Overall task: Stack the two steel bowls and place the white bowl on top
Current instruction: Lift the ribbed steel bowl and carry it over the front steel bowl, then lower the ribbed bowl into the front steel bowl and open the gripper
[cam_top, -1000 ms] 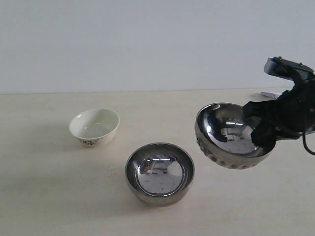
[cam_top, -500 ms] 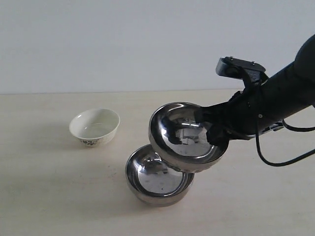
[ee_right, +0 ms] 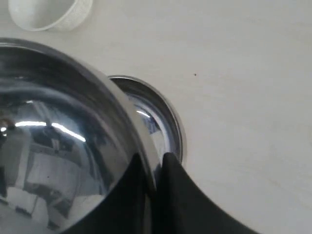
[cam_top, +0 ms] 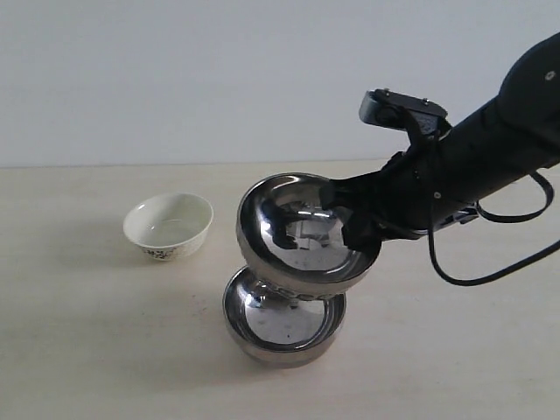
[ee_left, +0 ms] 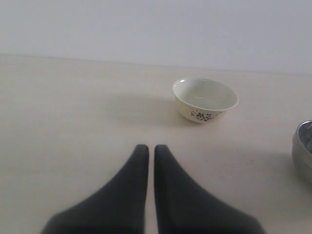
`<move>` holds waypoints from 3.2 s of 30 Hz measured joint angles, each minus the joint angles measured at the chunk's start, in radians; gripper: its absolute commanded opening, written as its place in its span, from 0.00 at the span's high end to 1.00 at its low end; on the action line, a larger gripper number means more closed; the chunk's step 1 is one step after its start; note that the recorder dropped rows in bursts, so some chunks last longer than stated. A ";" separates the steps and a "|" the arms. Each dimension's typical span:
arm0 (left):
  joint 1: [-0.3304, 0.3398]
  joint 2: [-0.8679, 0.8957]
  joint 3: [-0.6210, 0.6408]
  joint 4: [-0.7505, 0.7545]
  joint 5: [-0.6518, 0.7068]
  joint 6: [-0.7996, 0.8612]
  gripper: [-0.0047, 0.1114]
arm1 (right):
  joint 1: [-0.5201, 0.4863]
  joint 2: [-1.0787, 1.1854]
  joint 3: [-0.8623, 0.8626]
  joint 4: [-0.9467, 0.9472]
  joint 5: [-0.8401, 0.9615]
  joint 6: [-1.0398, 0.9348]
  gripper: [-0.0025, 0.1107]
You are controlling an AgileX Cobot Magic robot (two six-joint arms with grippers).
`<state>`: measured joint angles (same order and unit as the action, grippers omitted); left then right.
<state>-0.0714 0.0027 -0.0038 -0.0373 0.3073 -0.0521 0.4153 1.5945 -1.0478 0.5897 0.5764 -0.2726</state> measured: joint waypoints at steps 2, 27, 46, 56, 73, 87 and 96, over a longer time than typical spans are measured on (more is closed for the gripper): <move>0.000 0.000 0.000 0.000 0.000 0.000 0.93 | 0.016 0.029 -0.020 0.000 0.000 0.009 0.98; 0.000 0.000 0.000 0.000 0.000 0.000 0.93 | 0.072 0.239 -0.081 -0.096 -0.033 0.140 0.98; 0.000 0.000 0.000 0.000 0.000 0.000 0.93 | 0.072 0.260 -0.086 -0.139 -0.067 0.161 0.69; 0.000 0.000 0.000 0.000 0.000 0.000 0.93 | 0.073 0.260 -0.087 -0.139 -0.045 0.164 0.68; 0.000 0.000 0.000 0.000 0.000 0.000 0.93 | 0.073 0.159 -0.087 -0.196 0.003 0.168 0.63; 0.000 0.000 0.000 0.000 0.000 0.000 0.93 | 0.073 0.148 -0.087 -0.276 0.031 0.217 0.97; 0.000 0.000 0.000 0.000 0.000 0.000 0.93 | 0.073 0.148 -0.087 -0.286 0.040 0.215 0.97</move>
<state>-0.0714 0.0027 -0.0038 -0.0373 0.3073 -0.0521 0.4884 1.7424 -1.1344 0.3040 0.6161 -0.0577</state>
